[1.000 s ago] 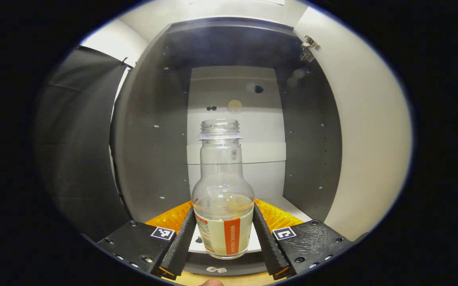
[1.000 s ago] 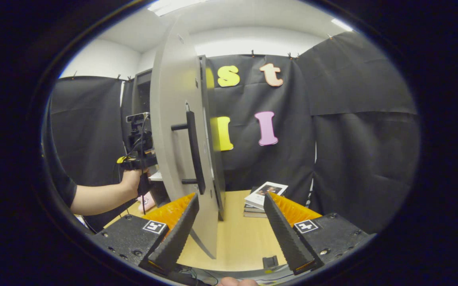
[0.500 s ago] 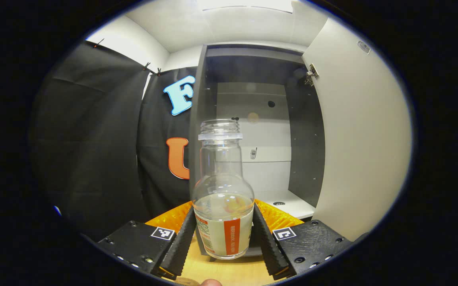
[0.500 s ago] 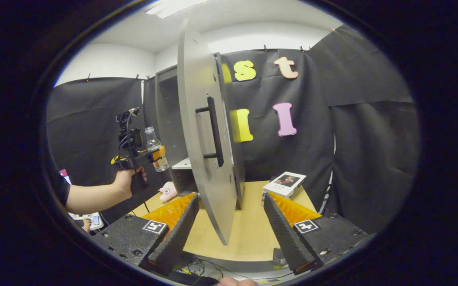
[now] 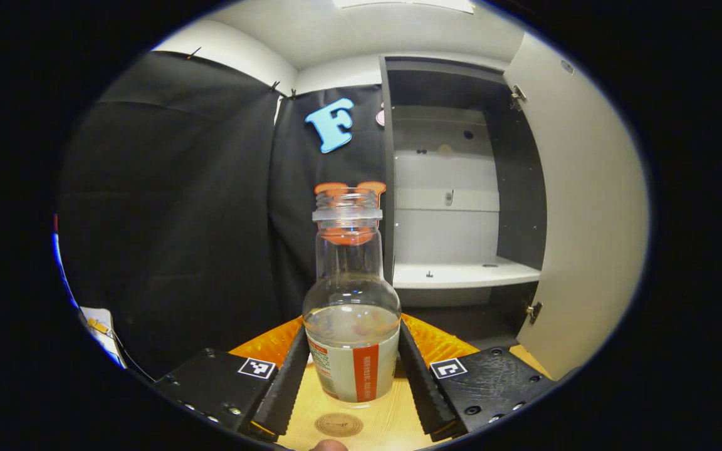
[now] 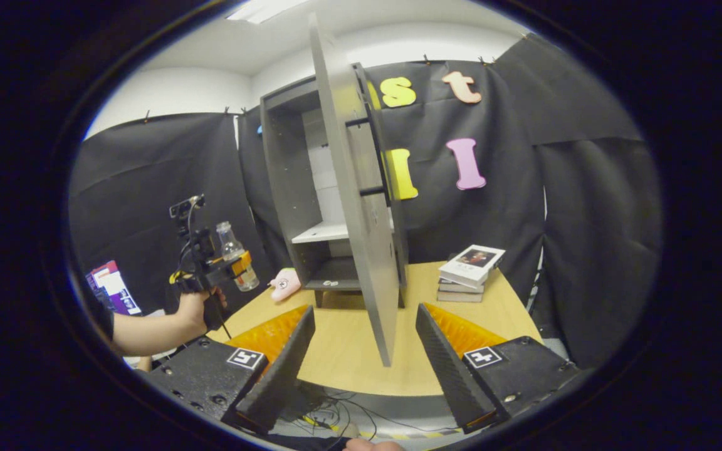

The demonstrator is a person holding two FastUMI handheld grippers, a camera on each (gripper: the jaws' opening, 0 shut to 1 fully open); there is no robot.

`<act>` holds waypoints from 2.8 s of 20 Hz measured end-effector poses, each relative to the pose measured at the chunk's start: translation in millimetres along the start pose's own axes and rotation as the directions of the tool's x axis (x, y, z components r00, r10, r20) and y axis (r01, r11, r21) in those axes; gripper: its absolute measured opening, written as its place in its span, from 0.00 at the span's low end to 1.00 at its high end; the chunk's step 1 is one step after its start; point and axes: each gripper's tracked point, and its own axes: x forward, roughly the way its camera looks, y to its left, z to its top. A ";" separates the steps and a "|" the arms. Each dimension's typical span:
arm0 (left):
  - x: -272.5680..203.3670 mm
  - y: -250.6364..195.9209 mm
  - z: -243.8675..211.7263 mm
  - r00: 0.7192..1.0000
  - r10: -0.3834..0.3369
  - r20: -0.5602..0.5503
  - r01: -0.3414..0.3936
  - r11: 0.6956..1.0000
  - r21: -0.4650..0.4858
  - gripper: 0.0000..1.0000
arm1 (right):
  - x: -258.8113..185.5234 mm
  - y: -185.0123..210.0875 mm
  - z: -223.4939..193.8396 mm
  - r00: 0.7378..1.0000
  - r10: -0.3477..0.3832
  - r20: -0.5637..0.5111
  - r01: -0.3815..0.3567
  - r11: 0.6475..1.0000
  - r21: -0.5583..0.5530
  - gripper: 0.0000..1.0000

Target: Open the cabinet door with the right hand, grasp the bottle in the cabinet with the left hand and place it on the coaster, then close the cabinet door with the right hand.

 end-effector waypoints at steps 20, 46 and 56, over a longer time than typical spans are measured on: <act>56.6 42.2 -218.5 0.959 0.069 -0.274 -0.114 0.982 -0.152 0.76 | 25.0 -3.0 -102.3 0.975 -0.068 -0.213 0.053 0.996 -0.077 1.00; 30.5 26.0 -267.3 0.922 0.086 -0.376 -0.136 0.985 -0.107 0.79 | 27.6 -16.0 -110.5 0.968 -0.074 -0.241 0.057 0.996 -0.075 1.00; 31.8 30.0 -260.4 0.931 0.107 -0.348 -0.160 0.979 -0.126 0.95 | 30.2 -14.6 -115.1 0.964 -0.063 -0.257 0.040 0.995 -0.092 1.00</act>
